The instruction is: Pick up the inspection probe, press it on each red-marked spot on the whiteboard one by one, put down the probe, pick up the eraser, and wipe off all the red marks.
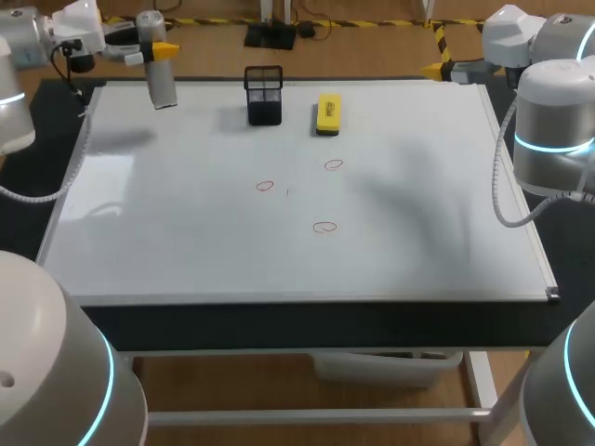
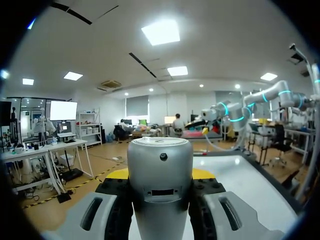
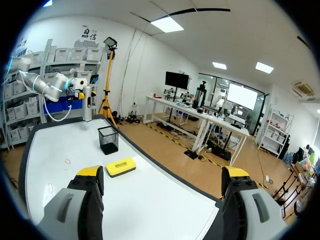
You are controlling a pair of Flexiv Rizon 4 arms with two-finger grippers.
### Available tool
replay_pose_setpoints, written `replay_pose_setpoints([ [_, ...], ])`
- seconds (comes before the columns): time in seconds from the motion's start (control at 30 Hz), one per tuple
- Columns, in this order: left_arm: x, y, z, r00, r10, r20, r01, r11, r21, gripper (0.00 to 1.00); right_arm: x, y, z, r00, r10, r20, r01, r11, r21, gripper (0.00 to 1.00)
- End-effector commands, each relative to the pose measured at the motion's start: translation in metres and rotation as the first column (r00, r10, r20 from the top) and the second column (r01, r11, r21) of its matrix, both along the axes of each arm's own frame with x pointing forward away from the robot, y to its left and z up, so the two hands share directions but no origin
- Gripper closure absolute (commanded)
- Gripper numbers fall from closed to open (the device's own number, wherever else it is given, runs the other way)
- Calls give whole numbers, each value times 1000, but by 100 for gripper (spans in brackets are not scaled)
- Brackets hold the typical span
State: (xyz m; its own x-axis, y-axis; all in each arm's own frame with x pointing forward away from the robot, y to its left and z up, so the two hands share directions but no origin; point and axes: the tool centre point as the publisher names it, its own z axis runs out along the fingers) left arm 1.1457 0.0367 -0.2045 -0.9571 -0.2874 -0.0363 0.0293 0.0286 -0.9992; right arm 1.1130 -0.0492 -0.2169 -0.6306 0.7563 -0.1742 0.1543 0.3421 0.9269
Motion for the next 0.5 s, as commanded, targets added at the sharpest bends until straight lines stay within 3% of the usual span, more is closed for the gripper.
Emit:
replay_pose_setpoints([
  [0.03,-2,-1,2,1000,6,1,-6,1000,2,100,1,0,0,1000,1,-2,-1,1000,-1,0],
  [0.5,-2,-1,2,1000,6,1,-6,1000,2,100,37,-3,-6,985,163,-49,-166,985,-56,0],
])
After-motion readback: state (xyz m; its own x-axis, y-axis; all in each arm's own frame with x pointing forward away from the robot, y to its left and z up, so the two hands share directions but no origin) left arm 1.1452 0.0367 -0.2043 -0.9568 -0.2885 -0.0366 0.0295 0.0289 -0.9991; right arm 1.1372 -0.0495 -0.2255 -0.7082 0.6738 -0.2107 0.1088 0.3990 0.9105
